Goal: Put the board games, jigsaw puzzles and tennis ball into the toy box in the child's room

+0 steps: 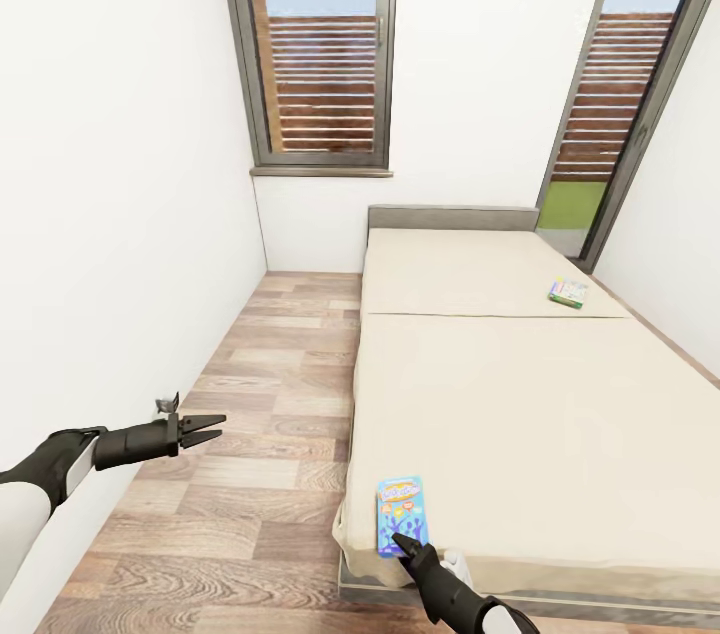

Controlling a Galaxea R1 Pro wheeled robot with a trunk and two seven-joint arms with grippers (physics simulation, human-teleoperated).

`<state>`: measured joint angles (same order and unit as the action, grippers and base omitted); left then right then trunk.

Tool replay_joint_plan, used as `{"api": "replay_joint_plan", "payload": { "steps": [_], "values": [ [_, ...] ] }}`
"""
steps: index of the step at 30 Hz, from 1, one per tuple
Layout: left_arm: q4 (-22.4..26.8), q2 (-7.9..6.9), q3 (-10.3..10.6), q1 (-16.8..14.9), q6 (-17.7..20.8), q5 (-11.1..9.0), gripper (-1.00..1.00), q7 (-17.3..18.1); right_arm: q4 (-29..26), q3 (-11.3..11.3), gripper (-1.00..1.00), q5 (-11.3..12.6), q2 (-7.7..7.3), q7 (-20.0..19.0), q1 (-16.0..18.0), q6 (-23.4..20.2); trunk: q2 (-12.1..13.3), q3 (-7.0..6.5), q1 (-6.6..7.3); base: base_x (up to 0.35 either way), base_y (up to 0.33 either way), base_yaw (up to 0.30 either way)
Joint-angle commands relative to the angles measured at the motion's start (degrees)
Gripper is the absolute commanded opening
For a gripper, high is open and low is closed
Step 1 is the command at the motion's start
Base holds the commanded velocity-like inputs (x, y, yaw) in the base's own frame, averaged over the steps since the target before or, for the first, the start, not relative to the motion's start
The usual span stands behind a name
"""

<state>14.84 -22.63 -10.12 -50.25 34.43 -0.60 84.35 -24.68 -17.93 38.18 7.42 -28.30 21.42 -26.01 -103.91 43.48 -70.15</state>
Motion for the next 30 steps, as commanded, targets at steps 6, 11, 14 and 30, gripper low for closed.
{"api": "replay_joint_plan", "payload": {
  "steps": [6, 11, 14, 30],
  "values": [
    [0.01, -0.04, 0.22, -0.03, 1.19, -0.06, 1.00, 0.28, -0.02, -0.36, -1.00, 0.10, 0.05, 0.00, 0.03, -0.45, 1.18, -0.49, 0.66, 0.000, 0.000, 0.000],
    [0.01, -0.06, 0.45, -0.03, 1.43, 0.06, 1.00, 0.28, -0.02, -0.36, -1.00, 0.05, 0.05, -0.08, 0.03, -0.45, 3.18, -1.38, 1.76, 0.000, 0.000, 0.000],
    [0.01, -0.05, 0.45, -0.03, 1.43, 0.07, 1.00, 0.28, -0.04, -0.36, -1.00, 0.05, 0.05, -0.09, 0.03, -0.45, 4.39, -1.92, 2.42, 0.000, 0.000, 0.000],
    [-0.01, -0.06, 0.45, -0.03, 1.43, 0.25, 1.00, 0.28, -5.59, -0.27, -1.00, 0.70, -0.88, -0.28, 0.19, -2.55, 10.81, -4.79, 5.94, 0.000, 0.000, 0.000]
  ]
}}
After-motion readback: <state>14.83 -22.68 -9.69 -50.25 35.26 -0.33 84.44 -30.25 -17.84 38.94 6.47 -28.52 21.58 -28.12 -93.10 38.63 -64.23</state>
